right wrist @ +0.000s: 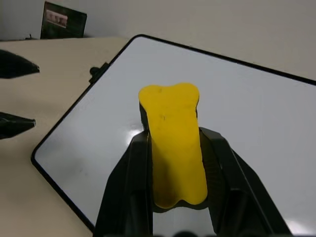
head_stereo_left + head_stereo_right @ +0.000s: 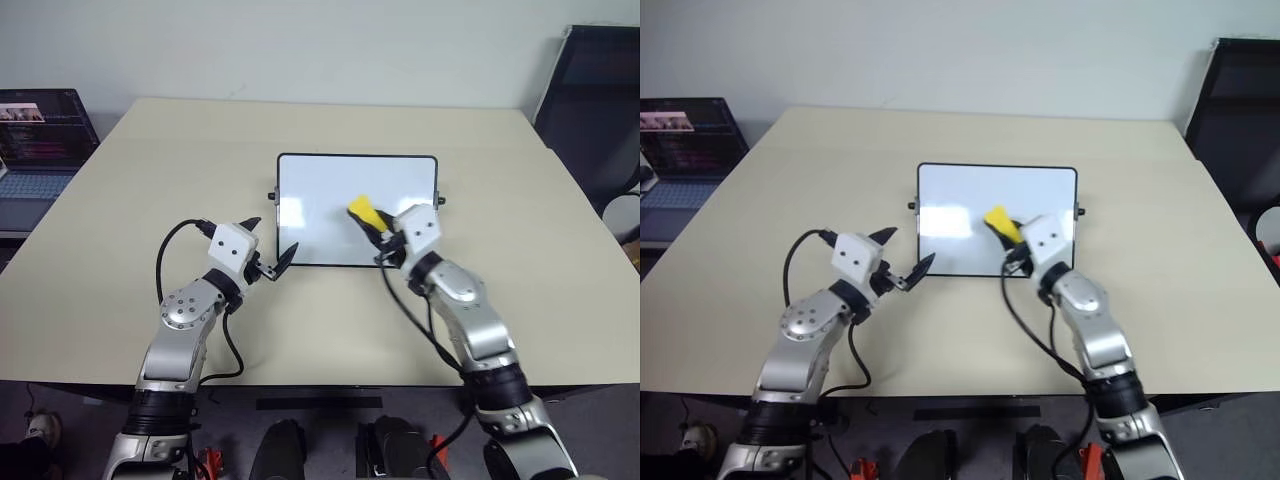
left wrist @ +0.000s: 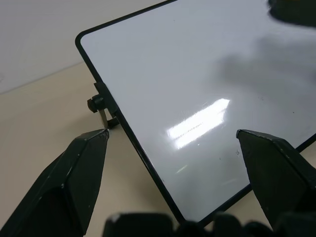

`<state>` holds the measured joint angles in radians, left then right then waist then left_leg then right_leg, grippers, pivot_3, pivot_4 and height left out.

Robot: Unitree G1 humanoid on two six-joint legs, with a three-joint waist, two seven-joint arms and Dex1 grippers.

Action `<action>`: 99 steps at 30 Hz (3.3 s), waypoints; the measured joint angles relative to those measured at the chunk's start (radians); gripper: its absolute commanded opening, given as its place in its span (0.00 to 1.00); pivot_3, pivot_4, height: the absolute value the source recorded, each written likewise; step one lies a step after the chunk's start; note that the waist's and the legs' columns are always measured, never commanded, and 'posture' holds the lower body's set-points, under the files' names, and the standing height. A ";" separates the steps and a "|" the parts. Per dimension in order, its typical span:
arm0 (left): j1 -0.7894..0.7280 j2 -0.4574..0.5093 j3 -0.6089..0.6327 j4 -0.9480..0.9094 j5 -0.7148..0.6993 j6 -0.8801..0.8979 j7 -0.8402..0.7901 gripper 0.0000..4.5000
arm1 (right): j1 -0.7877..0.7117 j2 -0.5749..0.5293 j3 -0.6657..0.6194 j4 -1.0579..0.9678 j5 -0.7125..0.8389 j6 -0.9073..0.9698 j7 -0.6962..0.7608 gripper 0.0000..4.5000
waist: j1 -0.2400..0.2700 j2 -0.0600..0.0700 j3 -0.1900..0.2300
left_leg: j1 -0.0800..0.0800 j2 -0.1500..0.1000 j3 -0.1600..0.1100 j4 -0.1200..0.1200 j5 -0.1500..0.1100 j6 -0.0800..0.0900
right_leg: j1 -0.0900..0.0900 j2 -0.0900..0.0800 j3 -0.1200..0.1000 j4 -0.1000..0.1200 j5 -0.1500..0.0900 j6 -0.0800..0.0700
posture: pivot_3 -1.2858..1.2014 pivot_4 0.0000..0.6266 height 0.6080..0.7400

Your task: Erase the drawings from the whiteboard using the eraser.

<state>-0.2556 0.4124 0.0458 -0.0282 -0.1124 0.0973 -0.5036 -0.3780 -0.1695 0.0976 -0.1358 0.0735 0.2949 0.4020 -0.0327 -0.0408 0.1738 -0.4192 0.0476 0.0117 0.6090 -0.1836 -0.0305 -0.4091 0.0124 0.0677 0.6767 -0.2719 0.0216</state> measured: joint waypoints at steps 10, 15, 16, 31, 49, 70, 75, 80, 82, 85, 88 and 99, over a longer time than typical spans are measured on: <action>0.017 -0.002 0.000 -0.001 -0.001 0.001 0.000 1.00 | 0.136 -0.061 -0.037 -0.097 0.019 0.087 -0.036 0.22 | -0.008 0.000 0.000 | 0.002 0.000 0.002 0.000 0.000 0.000 | 0.000 0.001 0.001 0.000 0.000 -0.001 | 0.52 0.24 1.00; 0.006 -0.004 0.000 0.000 -0.001 0.002 -0.009 1.00 | 0.129 -0.074 -0.028 -0.099 0.004 0.087 -0.040 0.22 | -0.006 0.000 0.000 | 0.001 -0.001 0.002 0.000 0.000 0.000 | 0.000 0.002 0.001 0.000 0.000 -0.001 | 0.52 0.24 1.00; -0.002 -0.004 -0.002 0.001 -0.002 0.001 -0.014 1.00 | 0.130 -0.084 -0.030 -0.100 -0.005 0.087 -0.046 0.22 | -0.005 0.000 0.000 | 0.001 -0.001 0.002 0.000 0.000 0.000 | 0.000 0.002 0.001 0.000 0.000 0.000 | 0.52 0.24 1.00; -0.128 -0.040 -0.218 0.045 -0.184 0.013 -0.469 1.00 | 0.174 -0.196 -0.254 -0.186 -0.051 0.428 -0.193 0.22 | -0.012 0.001 0.001 | 0.002 -0.002 0.003 0.000 0.000 0.000 | 0.000 0.004 0.001 0.001 0.000 0.000 | 0.52 0.24 1.00; -0.176 -0.036 -0.238 0.138 -0.128 -0.059 -0.510 1.00 | 0.062 -0.204 -0.256 0.058 -0.013 0.407 -0.186 0.22 | -0.017 0.001 0.001 | 0.002 -0.002 0.004 0.000 0.000 0.000 | 0.000 0.003 0.001 0.000 0.000 0.001 | 0.52 0.24 1.00; -0.172 -0.026 -0.238 0.090 -0.129 -0.007 -0.494 1.00 | 0.056 -0.208 -0.276 0.096 -0.001 0.402 -0.213 0.22 | -0.017 0.001 0.001 | 0.002 -0.002 0.004 0.000 0.000 0.000 | 0.000 0.003 0.001 0.001 0.000 0.001 | 0.52 0.24 1.00; -0.173 -0.026 -0.238 0.089 -0.129 0.000 -0.493 1.00 | 0.055 -0.207 -0.277 0.094 0.008 0.408 -0.223 0.30 | -0.017 0.001 0.001 | 0.002 -0.002 0.004 0.000 0.000 0.000 | 0.000 0.003 0.001 0.001 0.000 0.001 | 0.52 0.24 1.00; -0.173 -0.026 -0.238 0.089 -0.129 0.000 -0.493 1.00 | 0.055 -0.204 -0.279 0.094 0.026 0.414 -0.228 0.63 | -0.017 0.001 0.001 | 0.002 -0.002 0.004 0.000 0.000 0.000 | 0.000 0.003 0.001 0.001 0.000 0.001 | 0.52 0.24 1.00; -0.174 -0.026 -0.238 0.089 -0.129 0.000 -0.493 1.00 | 0.055 -0.204 -0.279 0.094 0.027 0.415 -0.230 0.79 | -0.018 0.001 0.001 | 0.002 -0.002 0.004 0.000 0.000 0.000 | 0.000 0.003 0.001 0.001 0.000 0.001 | 0.52 0.24 1.00; -0.174 -0.026 -0.238 0.089 -0.129 0.000 -0.493 1.00 | 0.055 -0.204 -0.279 0.094 0.027 0.415 -0.234 1.00 | -0.017 0.001 0.001 | 0.002 -0.002 0.004 0.000 0.000 0.000 | 0.000 0.003 0.001 0.001 0.000 0.001 | 0.52 0.24 1.00; -0.174 -0.026 -0.238 0.089 -0.129 0.000 -0.493 1.00 | 0.055 -0.205 -0.279 0.094 0.027 0.415 -0.237 1.00 | -0.017 0.001 0.001 | 0.002 -0.002 0.004 0.000 0.000 0.000 | 0.000 0.003 0.001 0.001 0.000 0.001 | 0.52 0.24 1.00; -0.112 0.024 -0.035 0.098 -0.111 -0.016 -0.267 1.00 | 0.159 -0.192 -0.337 -0.095 0.013 0.329 -0.324 1.00 | -0.021 0.001 0.001 | 0.002 -0.001 0.002 0.000 0.000 0.000 | 0.000 0.004 0.002 0.001 0.000 0.000 | 0.52 0.24 1.00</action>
<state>-0.3680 0.4360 0.0108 0.0694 -0.2234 0.0811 -0.7704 -0.2195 -0.3619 -0.2395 -0.2305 0.0870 0.6237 0.0779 -0.0535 -0.0397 0.1747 -0.4175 0.0468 0.0140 0.6092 -0.1837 -0.0305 -0.4096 0.0159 0.0700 0.6777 -0.2722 0.0220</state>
